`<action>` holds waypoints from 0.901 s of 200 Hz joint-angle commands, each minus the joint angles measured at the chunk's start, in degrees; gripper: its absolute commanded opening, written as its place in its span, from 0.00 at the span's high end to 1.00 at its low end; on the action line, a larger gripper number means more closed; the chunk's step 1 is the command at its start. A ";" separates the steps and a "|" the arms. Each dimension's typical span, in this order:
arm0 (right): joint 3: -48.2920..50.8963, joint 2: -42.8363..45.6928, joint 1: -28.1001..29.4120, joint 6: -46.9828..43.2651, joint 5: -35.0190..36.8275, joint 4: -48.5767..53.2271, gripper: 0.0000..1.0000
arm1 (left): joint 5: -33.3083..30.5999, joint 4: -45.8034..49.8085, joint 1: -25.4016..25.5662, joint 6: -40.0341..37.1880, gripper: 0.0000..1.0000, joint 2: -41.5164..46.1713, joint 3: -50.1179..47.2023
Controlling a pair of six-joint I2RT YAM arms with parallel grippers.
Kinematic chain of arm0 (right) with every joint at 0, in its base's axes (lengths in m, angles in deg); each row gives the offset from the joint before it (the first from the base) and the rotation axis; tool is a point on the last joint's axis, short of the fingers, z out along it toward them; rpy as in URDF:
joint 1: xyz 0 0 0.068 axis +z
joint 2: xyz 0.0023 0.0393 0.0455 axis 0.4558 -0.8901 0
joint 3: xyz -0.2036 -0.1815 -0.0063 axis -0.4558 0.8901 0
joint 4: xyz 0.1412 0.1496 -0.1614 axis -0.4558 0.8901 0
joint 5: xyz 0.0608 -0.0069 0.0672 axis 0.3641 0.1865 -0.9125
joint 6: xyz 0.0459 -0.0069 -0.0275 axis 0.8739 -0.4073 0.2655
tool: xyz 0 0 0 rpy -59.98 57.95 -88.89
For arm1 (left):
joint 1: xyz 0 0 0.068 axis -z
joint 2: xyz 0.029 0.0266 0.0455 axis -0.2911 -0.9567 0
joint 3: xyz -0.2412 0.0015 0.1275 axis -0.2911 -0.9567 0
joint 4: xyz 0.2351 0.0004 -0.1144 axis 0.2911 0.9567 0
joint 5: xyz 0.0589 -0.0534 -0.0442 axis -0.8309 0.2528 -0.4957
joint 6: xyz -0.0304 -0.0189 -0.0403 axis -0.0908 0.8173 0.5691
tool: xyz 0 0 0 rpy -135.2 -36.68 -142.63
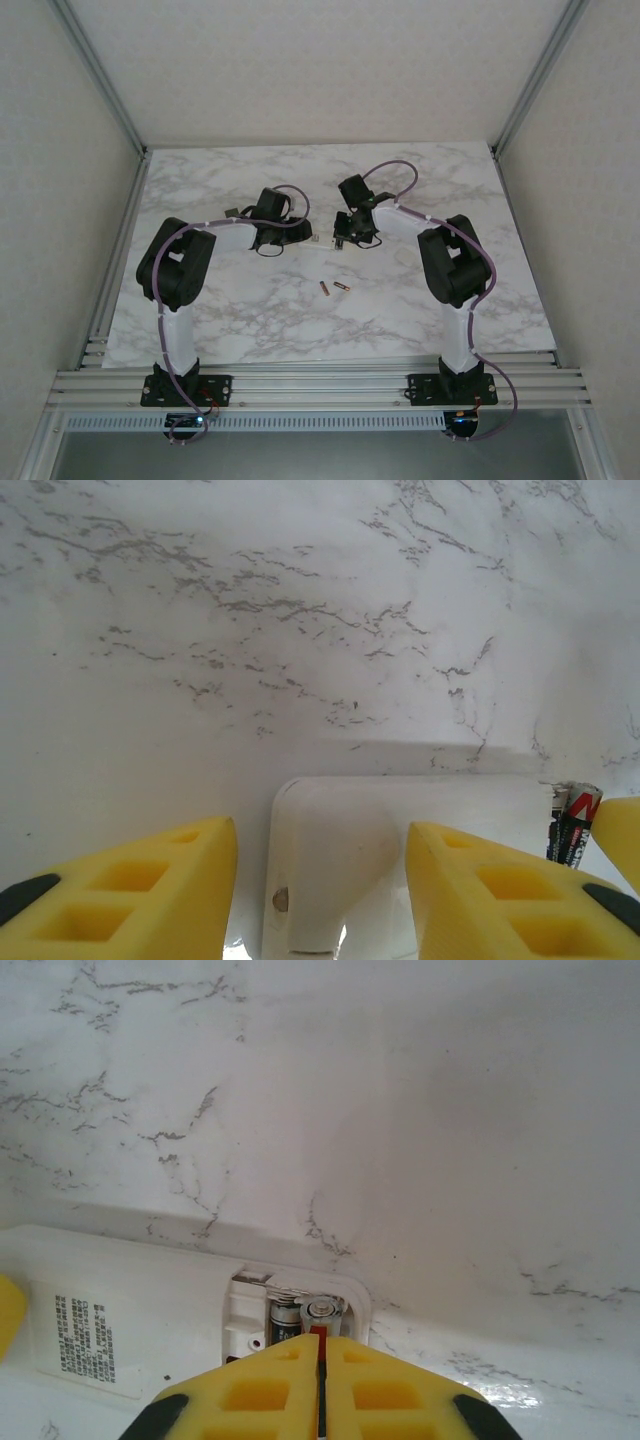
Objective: Load the batteries into the remote control
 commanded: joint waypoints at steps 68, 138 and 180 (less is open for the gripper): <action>-1.65 -8.26 6.66 7.70 0.45 9.45 0.96 | 5.09 -2.02 4.64 7.51 0.58 0.93 -9.75; -2.19 2.76 5.21 6.75 7.72 14.87 0.91 | -1.16 -0.14 4.73 7.50 0.57 3.53 -10.45; -5.14 3.91 4.77 6.10 7.37 15.79 0.88 | -1.15 -0.52 4.73 7.81 0.57 3.63 -10.36</action>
